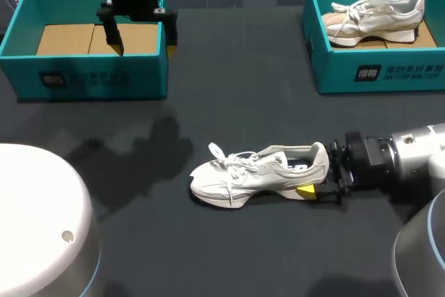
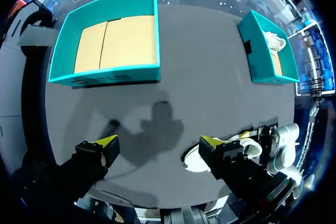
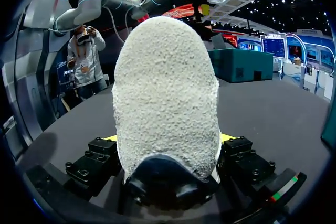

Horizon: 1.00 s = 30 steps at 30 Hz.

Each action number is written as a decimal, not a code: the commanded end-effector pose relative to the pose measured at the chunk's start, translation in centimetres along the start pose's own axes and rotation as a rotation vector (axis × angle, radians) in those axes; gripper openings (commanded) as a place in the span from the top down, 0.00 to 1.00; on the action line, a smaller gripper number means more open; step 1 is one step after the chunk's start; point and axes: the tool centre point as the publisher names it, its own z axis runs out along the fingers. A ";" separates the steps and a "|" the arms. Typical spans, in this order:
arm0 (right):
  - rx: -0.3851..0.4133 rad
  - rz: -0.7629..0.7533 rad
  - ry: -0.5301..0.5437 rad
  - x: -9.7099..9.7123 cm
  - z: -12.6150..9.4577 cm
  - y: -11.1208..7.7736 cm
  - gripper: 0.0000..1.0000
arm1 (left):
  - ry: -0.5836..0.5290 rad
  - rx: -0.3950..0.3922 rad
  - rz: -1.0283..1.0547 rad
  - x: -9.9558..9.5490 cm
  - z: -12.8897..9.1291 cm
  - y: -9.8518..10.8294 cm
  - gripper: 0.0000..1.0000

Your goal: Take the shoe out of the shoebox, open the shoe tongue, remove and reinsert the insole, then place the shoe into the shoebox

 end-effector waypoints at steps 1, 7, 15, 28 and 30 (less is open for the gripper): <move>0.002 0.000 -0.001 0.2 0.0 0.0 1.00 | 0.002 0.001 0.000 -0.1 0.0 0.0 0.00; 0.002 0.000 -0.001 0.2 0.0 0.0 1.00 | 0.002 0.001 0.000 -0.1 0.0 0.0 0.00; 0.002 0.000 -0.001 0.2 0.0 0.0 1.00 | -0.008 -0.101 0.014 3.5 1.1 5.0 0.00; 0.002 0.000 -0.001 0.2 0.0 0.0 1.00 | -0.020 -0.153 0.077 11.2 3.1 11.2 0.00; 0.002 0.000 -0.001 0.2 0.0 0.0 1.00 | -0.020 -0.153 0.077 11.2 3.1 11.2 0.00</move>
